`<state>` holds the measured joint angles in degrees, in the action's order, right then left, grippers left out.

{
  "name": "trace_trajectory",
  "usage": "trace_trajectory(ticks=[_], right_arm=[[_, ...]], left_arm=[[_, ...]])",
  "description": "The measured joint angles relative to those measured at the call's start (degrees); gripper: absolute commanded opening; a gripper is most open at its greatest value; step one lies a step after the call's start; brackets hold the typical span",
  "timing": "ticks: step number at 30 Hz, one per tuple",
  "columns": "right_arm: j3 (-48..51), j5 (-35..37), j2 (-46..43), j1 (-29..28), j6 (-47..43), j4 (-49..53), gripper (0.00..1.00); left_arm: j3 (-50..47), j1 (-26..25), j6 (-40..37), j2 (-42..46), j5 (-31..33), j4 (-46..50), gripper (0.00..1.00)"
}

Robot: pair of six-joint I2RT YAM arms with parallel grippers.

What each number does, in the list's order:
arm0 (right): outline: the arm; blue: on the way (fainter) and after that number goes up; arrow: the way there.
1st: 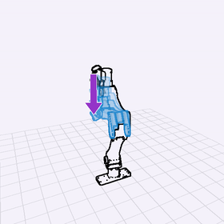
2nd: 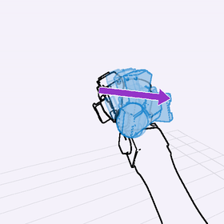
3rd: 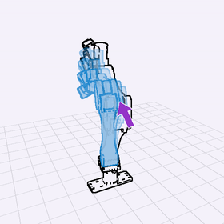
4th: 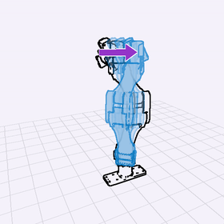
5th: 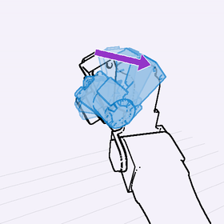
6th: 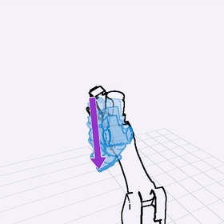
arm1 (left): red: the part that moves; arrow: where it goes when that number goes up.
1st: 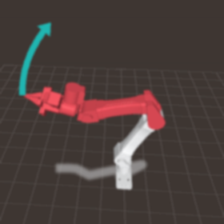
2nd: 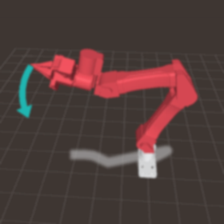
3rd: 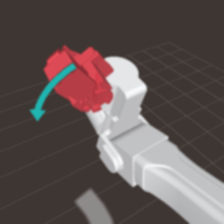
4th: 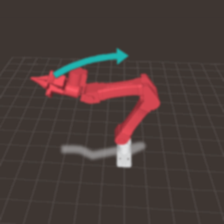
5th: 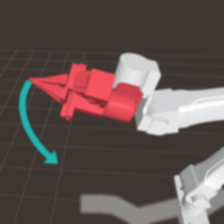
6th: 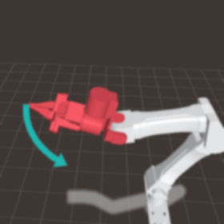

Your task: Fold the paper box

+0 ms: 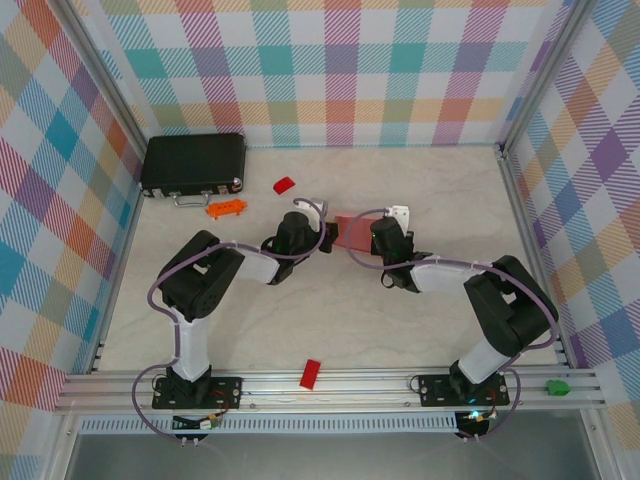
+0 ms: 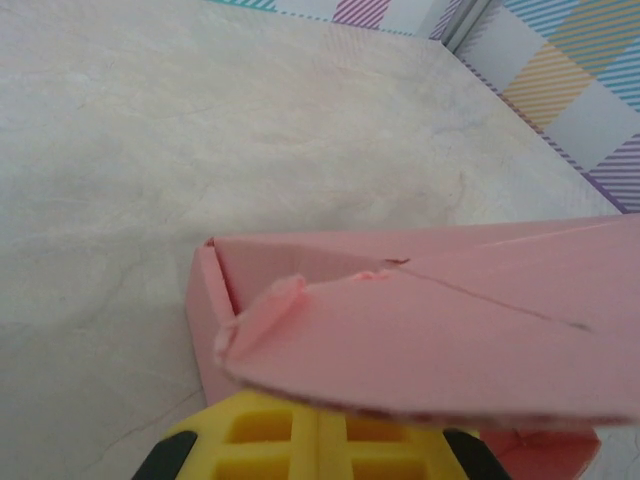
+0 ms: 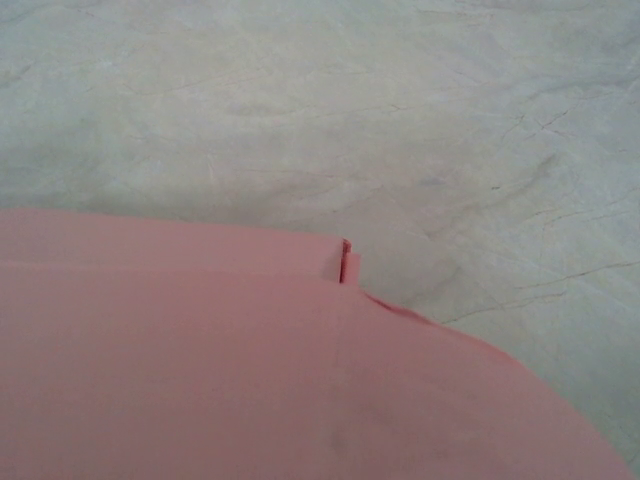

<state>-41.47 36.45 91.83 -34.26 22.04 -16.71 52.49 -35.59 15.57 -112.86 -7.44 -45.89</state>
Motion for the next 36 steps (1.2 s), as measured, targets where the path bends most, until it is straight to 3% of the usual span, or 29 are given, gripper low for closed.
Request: trace_trajectory(ticks=[27, 36], right_arm=[[5.4, 0.0, -1.4, -2.2, 1.3, 0.1, 0.22], [5.9, 0.0, -1.8, -2.2, 1.3, 1.3, 0.28]], left_arm=[[-2.9, -1.1, 0.0, 0.0, 0.0, -0.8, 0.00], [-3.2, -1.1, 0.0, 0.0, 0.0, -0.9, 0.07]])
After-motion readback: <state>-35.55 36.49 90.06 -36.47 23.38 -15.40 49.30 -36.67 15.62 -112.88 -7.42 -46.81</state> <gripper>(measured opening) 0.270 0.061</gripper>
